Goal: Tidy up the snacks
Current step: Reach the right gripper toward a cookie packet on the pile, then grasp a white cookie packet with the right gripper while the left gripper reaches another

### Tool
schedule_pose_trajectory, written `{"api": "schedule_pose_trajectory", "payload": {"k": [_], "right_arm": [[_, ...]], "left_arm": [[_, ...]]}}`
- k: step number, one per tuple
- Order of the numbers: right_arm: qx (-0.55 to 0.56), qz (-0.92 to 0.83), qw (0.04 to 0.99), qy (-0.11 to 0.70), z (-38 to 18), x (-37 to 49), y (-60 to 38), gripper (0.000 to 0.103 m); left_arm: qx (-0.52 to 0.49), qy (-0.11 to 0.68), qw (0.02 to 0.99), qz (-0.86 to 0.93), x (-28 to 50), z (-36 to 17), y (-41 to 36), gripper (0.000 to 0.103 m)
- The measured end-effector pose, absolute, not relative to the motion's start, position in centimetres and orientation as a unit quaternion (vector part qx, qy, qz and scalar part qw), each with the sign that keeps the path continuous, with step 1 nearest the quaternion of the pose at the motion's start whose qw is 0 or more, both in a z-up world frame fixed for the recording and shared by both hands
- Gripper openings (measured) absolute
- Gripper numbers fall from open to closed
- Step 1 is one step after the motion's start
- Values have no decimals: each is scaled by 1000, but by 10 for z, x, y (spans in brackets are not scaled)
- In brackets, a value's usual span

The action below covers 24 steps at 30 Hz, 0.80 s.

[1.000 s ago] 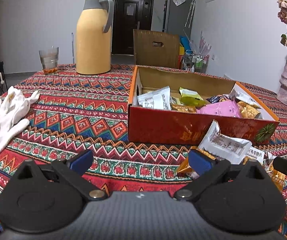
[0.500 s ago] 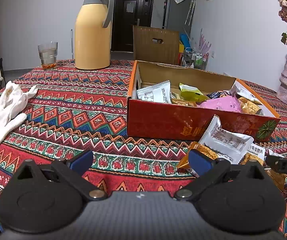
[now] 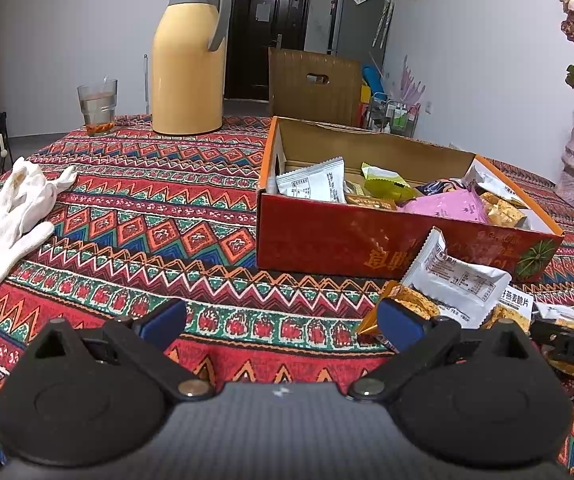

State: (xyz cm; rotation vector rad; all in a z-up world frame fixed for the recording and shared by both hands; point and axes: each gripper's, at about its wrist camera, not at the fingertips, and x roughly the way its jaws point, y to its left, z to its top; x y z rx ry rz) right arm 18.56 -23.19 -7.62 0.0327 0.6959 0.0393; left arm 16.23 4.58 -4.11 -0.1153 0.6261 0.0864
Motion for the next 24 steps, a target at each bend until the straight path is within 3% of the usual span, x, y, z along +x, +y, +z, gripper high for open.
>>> {"api": "schedule_pose_trajectory", "payload": {"k": [15,24], "right_arm": [[45,28,963,265,-65,165,-239,38],[57,35,966,250,-62,159,-243,38]], "left_arm": [[-43,318,947,31,163,-36,37,103],[61,332,941,-15,166,-27,-6,103]]}}
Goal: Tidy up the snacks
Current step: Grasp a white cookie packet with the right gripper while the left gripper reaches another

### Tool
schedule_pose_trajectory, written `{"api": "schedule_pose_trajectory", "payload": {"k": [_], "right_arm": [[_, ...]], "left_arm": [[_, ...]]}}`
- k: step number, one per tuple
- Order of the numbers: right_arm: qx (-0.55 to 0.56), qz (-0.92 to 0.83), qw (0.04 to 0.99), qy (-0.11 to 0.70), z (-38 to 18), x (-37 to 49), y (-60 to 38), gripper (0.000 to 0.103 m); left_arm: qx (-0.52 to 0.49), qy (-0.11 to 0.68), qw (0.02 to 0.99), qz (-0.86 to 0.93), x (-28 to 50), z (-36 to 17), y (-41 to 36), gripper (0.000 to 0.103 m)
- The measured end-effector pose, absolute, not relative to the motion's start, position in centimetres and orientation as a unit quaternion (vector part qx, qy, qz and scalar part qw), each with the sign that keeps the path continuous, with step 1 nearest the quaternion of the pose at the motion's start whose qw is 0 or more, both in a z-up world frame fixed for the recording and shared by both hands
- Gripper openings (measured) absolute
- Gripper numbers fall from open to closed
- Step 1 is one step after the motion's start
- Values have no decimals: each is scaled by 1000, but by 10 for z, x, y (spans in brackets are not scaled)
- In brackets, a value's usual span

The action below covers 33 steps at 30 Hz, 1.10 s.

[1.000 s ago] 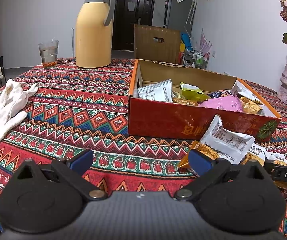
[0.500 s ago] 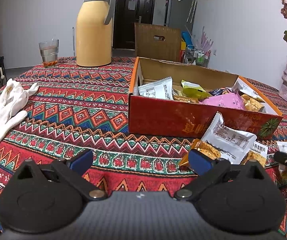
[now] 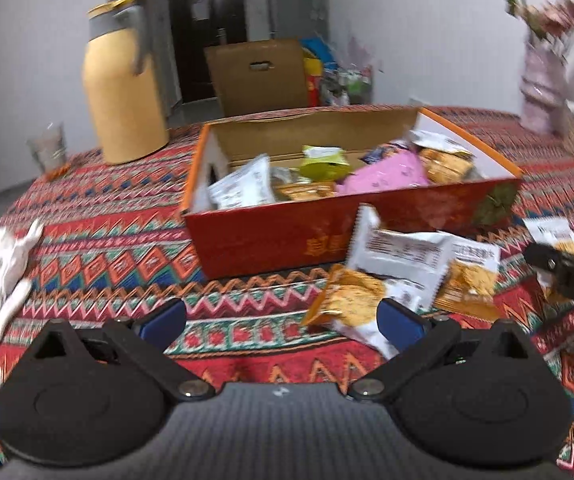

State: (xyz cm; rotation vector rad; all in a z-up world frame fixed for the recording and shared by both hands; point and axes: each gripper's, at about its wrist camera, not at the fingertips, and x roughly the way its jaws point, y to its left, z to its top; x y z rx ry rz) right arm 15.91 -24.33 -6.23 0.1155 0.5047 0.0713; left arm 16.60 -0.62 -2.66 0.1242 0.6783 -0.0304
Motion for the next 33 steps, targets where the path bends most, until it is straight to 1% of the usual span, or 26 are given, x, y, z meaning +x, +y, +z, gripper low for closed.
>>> {"api": "schedule_pose_trajectory", "payload": {"k": [6,12,16,23,24,25,27,33], "right_arm": [[70,41,967,242,-61,156,-247,38],[76,47,968,234,-60,154,-248,38],[80,49,969,229,-59,153,-249,38],[84,52,969,227,-59,152,-250,38],[85,53,969,228,-60,152,-251,38],[85,53,969,228,-60,153,-251,38],[85,53,968,229,-60,153,-250,38],[83,51,968,229,-60,154,-250,38]], "left_arm": [[93,356,929,-37,182,-35,-28,103],[82,386,917,-58,201,-45,-36,103],[87,394,913,-67,211,-52,-42,103],[66,413,904,-85,224,-65,-40,102],[63,412,904,-90,223,-65,-40,97],[60,413,904,-96,223,-64,-40,94],[61,409,905,-101,222,-62,-41,84],[64,404,906,-114,214,-60,-41,69]]}}
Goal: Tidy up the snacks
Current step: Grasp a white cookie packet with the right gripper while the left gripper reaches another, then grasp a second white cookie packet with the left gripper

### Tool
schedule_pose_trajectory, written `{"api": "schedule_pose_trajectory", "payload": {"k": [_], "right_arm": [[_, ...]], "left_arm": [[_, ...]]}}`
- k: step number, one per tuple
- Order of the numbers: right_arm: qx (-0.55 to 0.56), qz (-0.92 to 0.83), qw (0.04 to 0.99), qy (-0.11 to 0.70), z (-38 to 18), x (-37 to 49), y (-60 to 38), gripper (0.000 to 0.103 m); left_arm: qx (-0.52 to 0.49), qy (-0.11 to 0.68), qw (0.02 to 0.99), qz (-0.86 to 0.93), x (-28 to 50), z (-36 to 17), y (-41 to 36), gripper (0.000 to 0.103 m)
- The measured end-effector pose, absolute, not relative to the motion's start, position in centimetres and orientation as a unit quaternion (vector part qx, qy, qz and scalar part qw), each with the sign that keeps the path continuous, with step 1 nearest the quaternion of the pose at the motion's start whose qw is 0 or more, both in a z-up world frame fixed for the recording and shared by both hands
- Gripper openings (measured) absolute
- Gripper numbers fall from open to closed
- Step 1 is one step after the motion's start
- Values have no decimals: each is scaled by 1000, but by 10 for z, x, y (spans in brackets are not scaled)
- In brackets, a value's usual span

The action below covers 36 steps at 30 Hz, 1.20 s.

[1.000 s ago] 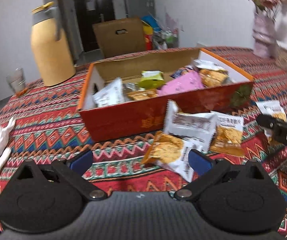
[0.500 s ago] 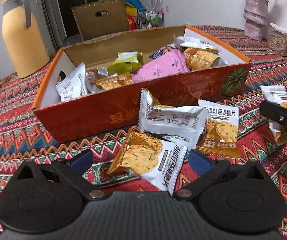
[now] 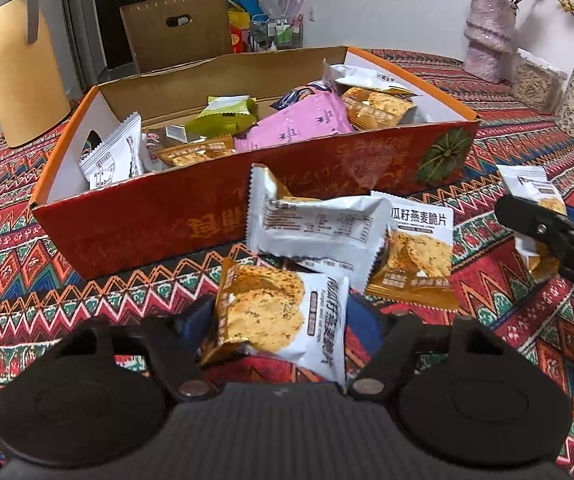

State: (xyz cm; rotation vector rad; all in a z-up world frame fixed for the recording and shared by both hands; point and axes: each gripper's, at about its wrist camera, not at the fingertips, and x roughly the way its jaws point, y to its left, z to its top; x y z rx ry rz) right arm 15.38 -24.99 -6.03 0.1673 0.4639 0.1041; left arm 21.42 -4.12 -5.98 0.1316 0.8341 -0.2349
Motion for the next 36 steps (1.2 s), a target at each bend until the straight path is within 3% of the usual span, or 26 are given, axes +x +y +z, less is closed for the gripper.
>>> {"api": "schedule_pose_trajectory", "payload": {"k": [22,36], "right_arm": [[76,58,971,218,-57,151,-247,38],[70,85,979,171,-6,154,-236,38]], "left_arm": [[8,347,933,-97,177,-24,-23,67],[-22,273,960,-62,177,26,-16,67]]}}
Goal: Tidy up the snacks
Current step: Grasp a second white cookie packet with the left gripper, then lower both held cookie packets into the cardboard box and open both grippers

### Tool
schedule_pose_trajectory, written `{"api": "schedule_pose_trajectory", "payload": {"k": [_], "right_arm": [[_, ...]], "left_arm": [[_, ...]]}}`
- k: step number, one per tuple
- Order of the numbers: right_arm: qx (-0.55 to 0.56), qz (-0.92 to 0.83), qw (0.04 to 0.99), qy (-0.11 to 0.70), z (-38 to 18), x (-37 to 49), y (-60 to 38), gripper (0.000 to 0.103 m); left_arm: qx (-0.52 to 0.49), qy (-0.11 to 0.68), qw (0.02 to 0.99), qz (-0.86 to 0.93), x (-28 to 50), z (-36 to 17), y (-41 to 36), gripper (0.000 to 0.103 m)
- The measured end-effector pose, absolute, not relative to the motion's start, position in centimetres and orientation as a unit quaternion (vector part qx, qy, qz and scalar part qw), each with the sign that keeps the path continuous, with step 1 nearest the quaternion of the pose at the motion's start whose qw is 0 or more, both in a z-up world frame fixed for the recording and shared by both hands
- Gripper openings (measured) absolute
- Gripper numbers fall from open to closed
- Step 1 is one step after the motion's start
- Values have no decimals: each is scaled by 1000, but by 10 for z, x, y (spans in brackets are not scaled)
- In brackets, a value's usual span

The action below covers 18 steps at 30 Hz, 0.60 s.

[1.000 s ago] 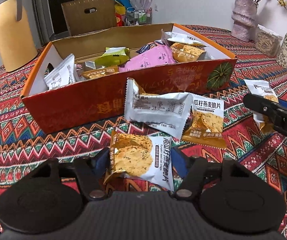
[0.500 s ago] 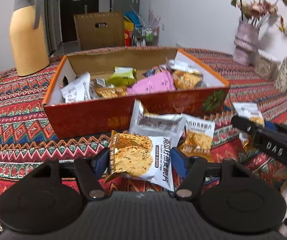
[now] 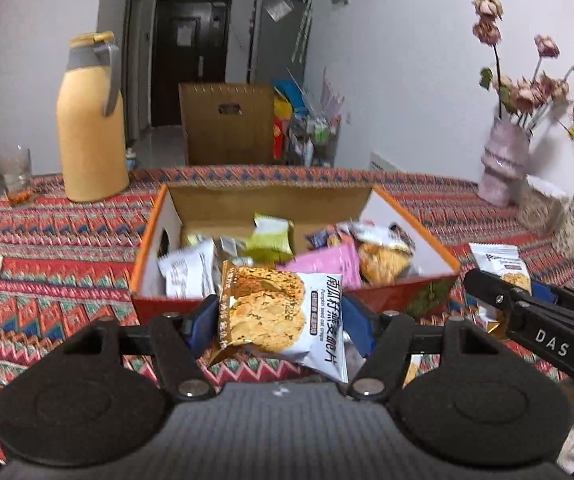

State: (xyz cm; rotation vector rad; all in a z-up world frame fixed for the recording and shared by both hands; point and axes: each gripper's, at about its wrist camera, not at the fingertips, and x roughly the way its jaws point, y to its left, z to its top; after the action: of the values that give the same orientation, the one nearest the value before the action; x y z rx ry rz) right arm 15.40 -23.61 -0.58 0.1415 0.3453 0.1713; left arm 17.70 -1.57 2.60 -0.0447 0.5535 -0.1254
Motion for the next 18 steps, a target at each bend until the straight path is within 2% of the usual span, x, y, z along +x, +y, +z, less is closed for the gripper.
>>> {"api": "schedule_pose_trajectory", "payload": {"k": [18], "right_arm": [[53,88,988,116,47,218,-206,38]], "left_arm": [[-50,206,977,-7,222,67,-12,67]]}}
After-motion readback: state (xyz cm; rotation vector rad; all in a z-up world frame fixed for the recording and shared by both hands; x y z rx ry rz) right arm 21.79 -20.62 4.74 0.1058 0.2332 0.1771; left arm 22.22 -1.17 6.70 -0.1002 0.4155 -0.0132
